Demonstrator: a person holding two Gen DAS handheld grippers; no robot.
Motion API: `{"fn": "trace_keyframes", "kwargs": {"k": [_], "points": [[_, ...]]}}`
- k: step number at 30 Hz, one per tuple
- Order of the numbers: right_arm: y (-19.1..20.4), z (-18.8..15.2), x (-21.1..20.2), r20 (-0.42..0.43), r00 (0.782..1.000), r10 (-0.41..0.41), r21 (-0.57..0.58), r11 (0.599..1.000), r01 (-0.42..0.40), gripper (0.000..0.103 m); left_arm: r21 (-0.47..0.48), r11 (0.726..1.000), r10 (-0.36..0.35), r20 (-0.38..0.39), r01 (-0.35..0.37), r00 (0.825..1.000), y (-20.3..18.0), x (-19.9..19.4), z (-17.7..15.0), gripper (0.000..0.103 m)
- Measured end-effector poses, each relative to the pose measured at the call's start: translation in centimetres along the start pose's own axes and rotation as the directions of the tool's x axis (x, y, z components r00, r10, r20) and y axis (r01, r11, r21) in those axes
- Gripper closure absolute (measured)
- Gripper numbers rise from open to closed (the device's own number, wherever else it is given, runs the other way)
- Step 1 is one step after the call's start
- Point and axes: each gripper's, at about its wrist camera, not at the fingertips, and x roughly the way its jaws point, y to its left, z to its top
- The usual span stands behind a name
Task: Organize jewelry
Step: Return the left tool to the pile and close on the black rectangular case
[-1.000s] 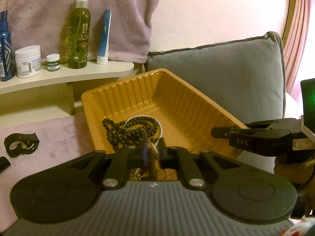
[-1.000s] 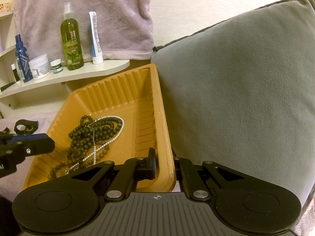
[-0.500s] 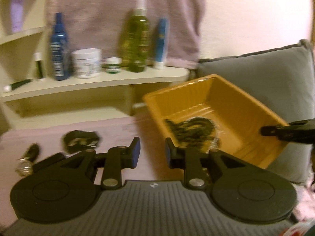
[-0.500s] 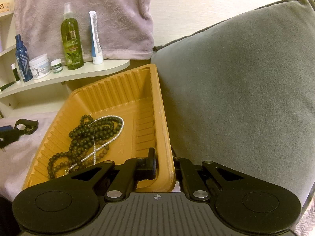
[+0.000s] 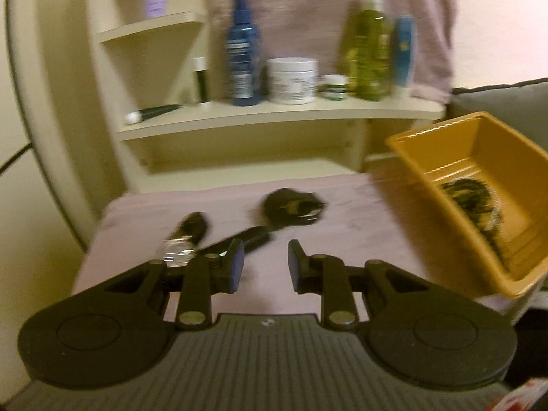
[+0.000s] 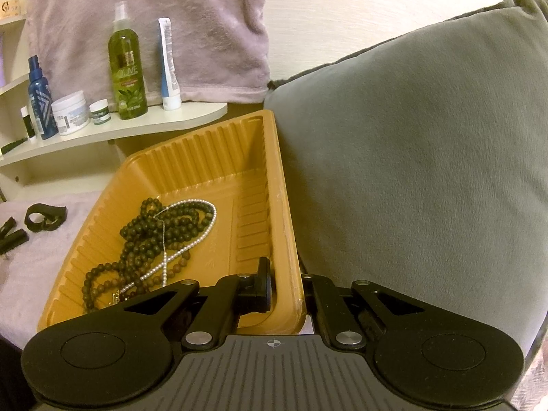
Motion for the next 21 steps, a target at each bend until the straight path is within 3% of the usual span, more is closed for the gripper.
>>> {"fn": "trace_keyframes", "kwargs": {"k": [5,8,10,15,18,21], "points": [[0.0,0.0,0.0,0.000,1.000,0.000,-0.002,1.000,0.000,0.098,0.001,0.998,0.058,-0.019,-0.058,0.998,2.0,0.7,-0.5,0.078],[0.1,0.0,0.1,-0.001,1.000,-0.002,-0.005,1.000,0.002,0.098,-0.001,0.997,0.071,-0.037,-0.071,0.997,2.4,1.3,-0.8,0.071],[0.1,0.0,0.1,-0.002,1.000,-0.002,-0.005,1.000,0.002,0.098,-0.017,0.997,0.073,-0.054,-0.074,0.996,2.5,1.8,-1.0,0.063],[0.0,0.0,0.2,-0.005,1.000,-0.004,-0.007,1.000,0.004,0.098,-0.092,0.992,0.081,-0.059,-0.086,0.995,2.1,3.0,-0.8,0.025],[0.0,0.0,0.3,-0.006,1.000,-0.004,-0.007,1.000,0.004,0.098,-0.126,0.986,0.101,-0.063,-0.108,0.993,1.3,3.8,-0.4,0.016],[0.0,-0.1,0.3,-0.007,1.000,-0.004,-0.006,1.000,0.004,0.098,-0.155,0.980,0.115,-0.064,-0.124,0.991,0.4,4.8,0.0,0.013]]}}
